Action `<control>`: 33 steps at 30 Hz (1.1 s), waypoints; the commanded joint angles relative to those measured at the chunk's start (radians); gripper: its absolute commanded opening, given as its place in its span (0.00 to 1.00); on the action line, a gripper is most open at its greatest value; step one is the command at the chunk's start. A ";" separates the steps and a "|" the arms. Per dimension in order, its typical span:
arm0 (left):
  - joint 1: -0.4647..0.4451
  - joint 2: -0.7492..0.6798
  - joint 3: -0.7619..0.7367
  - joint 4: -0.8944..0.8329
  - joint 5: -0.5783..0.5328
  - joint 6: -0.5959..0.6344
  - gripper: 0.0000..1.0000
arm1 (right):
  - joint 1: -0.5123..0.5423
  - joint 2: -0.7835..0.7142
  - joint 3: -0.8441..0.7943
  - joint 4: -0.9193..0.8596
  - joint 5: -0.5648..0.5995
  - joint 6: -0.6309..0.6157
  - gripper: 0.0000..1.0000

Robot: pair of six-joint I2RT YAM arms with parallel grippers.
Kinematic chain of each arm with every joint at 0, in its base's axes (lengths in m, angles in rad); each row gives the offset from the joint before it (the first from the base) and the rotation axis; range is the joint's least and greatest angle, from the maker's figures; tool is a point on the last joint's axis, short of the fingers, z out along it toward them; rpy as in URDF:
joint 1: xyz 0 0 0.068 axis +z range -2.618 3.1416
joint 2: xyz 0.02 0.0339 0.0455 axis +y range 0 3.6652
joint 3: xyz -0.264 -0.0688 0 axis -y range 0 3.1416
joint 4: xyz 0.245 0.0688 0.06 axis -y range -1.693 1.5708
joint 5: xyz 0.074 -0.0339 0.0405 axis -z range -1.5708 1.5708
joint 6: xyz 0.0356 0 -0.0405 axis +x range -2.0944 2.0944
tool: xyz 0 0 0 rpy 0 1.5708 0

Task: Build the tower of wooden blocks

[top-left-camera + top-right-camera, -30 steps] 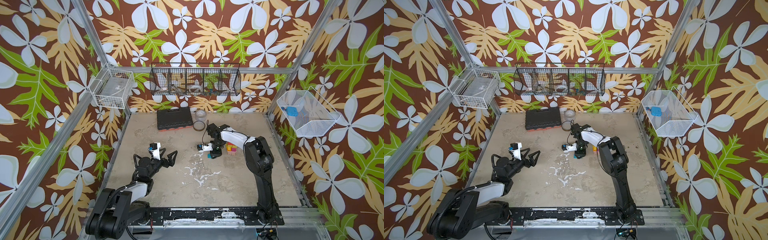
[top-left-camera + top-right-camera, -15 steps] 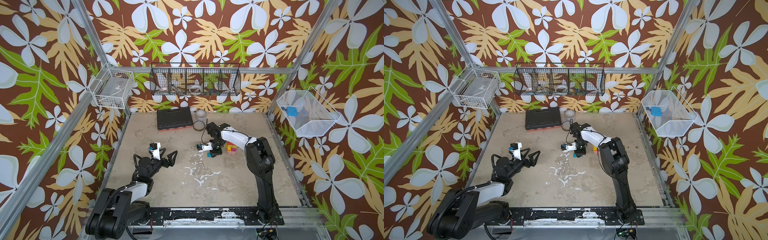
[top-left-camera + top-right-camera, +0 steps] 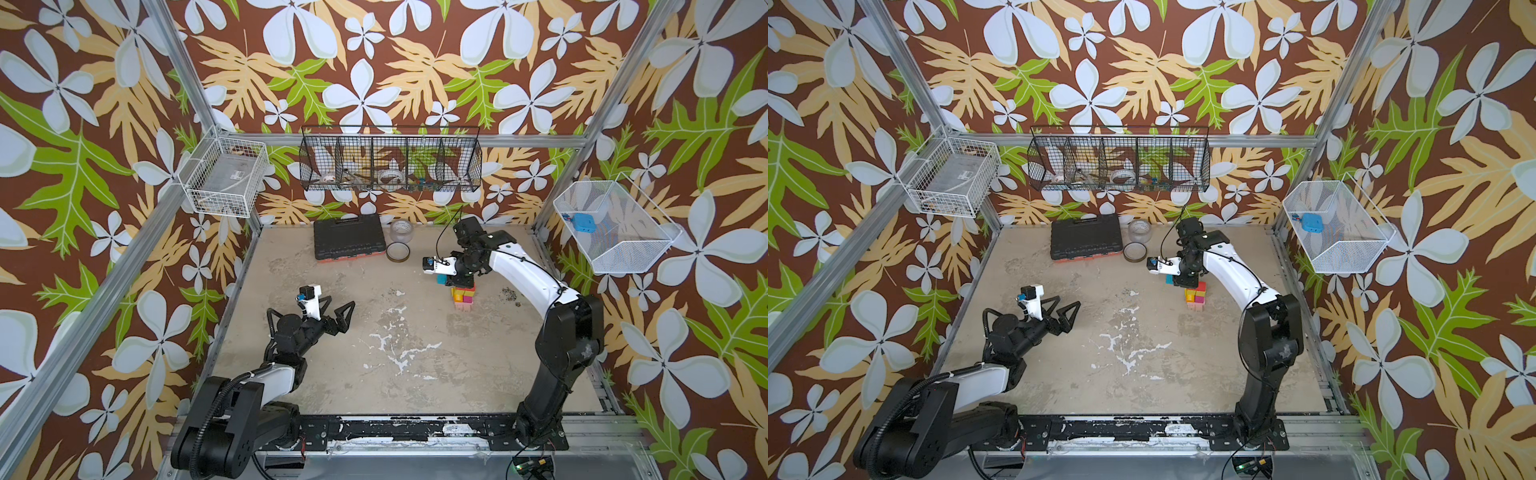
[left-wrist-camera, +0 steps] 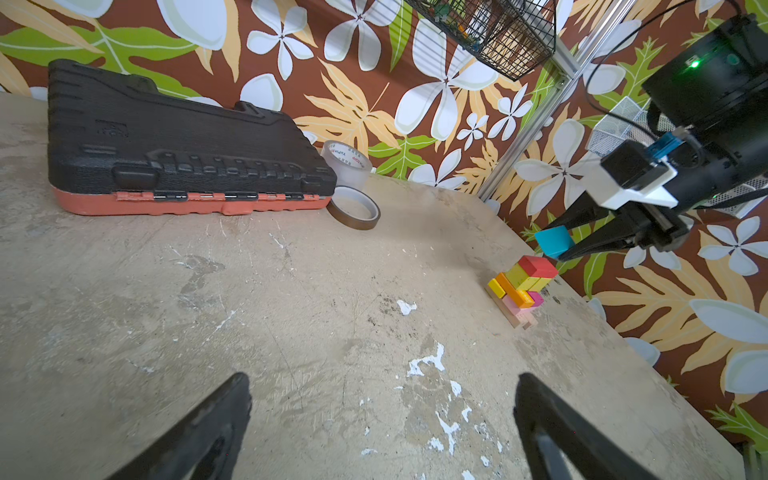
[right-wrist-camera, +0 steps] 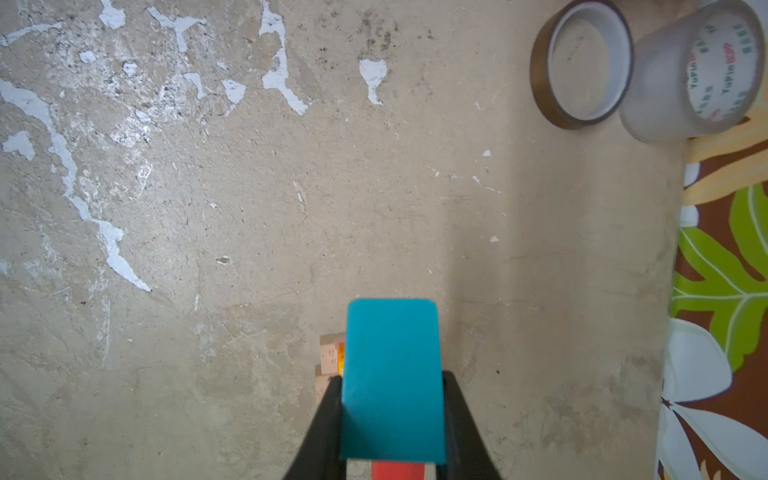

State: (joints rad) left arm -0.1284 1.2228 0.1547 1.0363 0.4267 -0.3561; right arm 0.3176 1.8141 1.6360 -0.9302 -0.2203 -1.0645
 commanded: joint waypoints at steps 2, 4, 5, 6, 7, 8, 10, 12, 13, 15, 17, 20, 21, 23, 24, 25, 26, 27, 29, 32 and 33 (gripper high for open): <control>0.000 -0.002 -0.001 0.037 0.012 0.009 1.00 | -0.039 -0.039 -0.017 0.013 -0.081 -0.015 0.00; 0.000 -0.002 0.000 0.036 0.013 0.009 1.00 | -0.058 -0.048 -0.020 0.007 -0.093 -0.025 0.00; 0.000 -0.002 0.000 0.037 0.013 0.009 1.00 | -0.067 -0.050 -0.022 0.007 -0.098 -0.026 0.00; 0.000 -0.002 0.000 0.036 0.014 0.009 1.00 | -0.077 -0.052 -0.025 0.008 -0.102 -0.026 0.00; 0.000 -0.002 0.000 0.037 0.014 0.009 1.00 | -0.086 -0.053 -0.031 0.013 -0.101 -0.025 0.00; 0.000 -0.002 -0.001 0.036 0.014 0.009 1.00 | -0.090 -0.054 -0.039 0.021 -0.091 -0.020 0.00; 0.000 -0.002 -0.001 0.036 0.014 0.009 1.00 | -0.097 -0.056 -0.064 0.038 -0.053 -0.016 0.00; 0.000 -0.001 -0.001 0.036 0.014 0.009 1.00 | -0.100 -0.055 -0.084 0.052 -0.037 -0.019 0.00; 0.001 0.000 0.000 0.037 0.014 0.009 1.00 | -0.103 -0.053 -0.085 0.051 -0.040 -0.020 0.00; 0.000 -0.001 -0.001 0.037 0.015 0.009 1.00 | -0.108 -0.047 -0.084 0.051 -0.051 -0.018 0.00; 0.002 0.000 -0.001 0.037 0.014 0.009 1.00 | -0.107 -0.040 -0.085 0.050 -0.050 -0.017 0.00; 0.001 0.000 0.000 0.037 0.014 0.009 1.00 | -0.107 -0.030 -0.093 0.049 -0.047 -0.020 0.00; 0.000 -0.001 0.001 0.037 0.014 0.009 1.00 | -0.109 -0.025 -0.093 0.050 -0.043 -0.020 0.00; 0.001 -0.001 0.001 0.036 0.015 0.009 1.00 | -0.109 -0.017 -0.094 0.045 -0.035 -0.022 0.00; 0.000 0.000 0.000 0.037 0.014 0.009 1.00 | -0.109 -0.012 -0.096 0.046 -0.029 -0.024 0.00; 0.000 0.000 0.001 0.037 0.014 0.009 1.00 | -0.109 -0.009 -0.099 0.048 -0.024 -0.023 0.00; 0.000 0.001 0.000 0.036 0.015 0.009 1.00 | -0.109 -0.005 -0.103 0.048 -0.022 -0.026 0.00; 0.000 0.000 0.000 0.036 0.014 0.009 1.00 | -0.109 -0.003 -0.104 0.044 -0.021 -0.028 0.00; 0.000 0.001 0.002 0.037 0.014 0.009 1.00 | -0.109 0.004 -0.102 0.036 -0.006 -0.038 0.00; 0.000 0.003 0.002 0.037 0.017 0.009 1.00 | -0.112 0.006 -0.105 0.025 0.024 -0.054 0.00; 0.001 0.002 0.002 0.037 0.017 0.009 1.00 | -0.116 0.002 -0.107 0.018 0.024 -0.067 0.00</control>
State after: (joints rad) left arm -0.1284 1.2240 0.1547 1.0363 0.4271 -0.3561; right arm 0.2070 1.8194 1.5307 -0.8856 -0.2214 -1.1038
